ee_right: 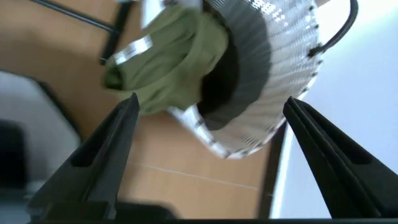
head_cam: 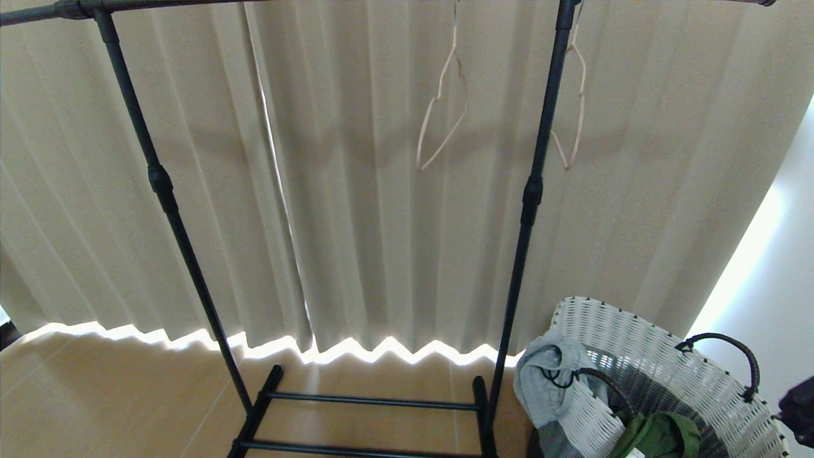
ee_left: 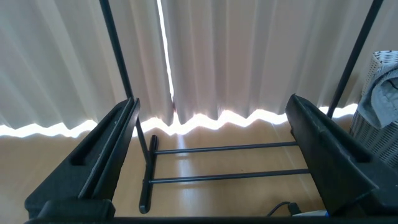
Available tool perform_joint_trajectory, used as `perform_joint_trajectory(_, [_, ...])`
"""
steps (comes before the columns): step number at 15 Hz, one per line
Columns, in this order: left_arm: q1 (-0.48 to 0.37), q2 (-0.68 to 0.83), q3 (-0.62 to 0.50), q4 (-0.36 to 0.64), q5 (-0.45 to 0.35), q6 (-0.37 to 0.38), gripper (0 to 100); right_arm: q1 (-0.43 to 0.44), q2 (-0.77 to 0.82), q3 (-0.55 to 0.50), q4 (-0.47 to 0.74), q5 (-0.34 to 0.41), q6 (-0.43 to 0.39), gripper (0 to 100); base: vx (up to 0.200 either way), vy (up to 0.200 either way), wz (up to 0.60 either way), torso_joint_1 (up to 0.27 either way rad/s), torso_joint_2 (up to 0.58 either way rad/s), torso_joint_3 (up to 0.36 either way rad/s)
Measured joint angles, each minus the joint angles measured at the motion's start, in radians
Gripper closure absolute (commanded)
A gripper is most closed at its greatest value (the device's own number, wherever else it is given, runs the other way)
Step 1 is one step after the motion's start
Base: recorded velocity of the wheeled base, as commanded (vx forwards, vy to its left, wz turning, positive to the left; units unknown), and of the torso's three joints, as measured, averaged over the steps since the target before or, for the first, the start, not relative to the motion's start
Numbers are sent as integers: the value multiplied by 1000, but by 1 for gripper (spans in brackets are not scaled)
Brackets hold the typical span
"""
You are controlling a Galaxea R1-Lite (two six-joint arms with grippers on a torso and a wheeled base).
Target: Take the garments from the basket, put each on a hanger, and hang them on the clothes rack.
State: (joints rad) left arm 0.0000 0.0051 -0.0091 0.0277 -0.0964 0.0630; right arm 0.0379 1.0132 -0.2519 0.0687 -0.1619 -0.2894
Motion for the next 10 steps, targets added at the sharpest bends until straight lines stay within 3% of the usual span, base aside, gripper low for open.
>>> perform_joint_trajectory(4, [0, 0, 0, 0, 1, -1, 0, -2, 304, -69, -103, -45, -69, 0, 0, 0, 0, 0, 0, 0])
perform_joint_trajectory(10, [0, 0, 0, 0, 3, -3, 0, -19, 621, -160, -216, -115, -81, 0, 0, 0, 0, 0, 0, 0])
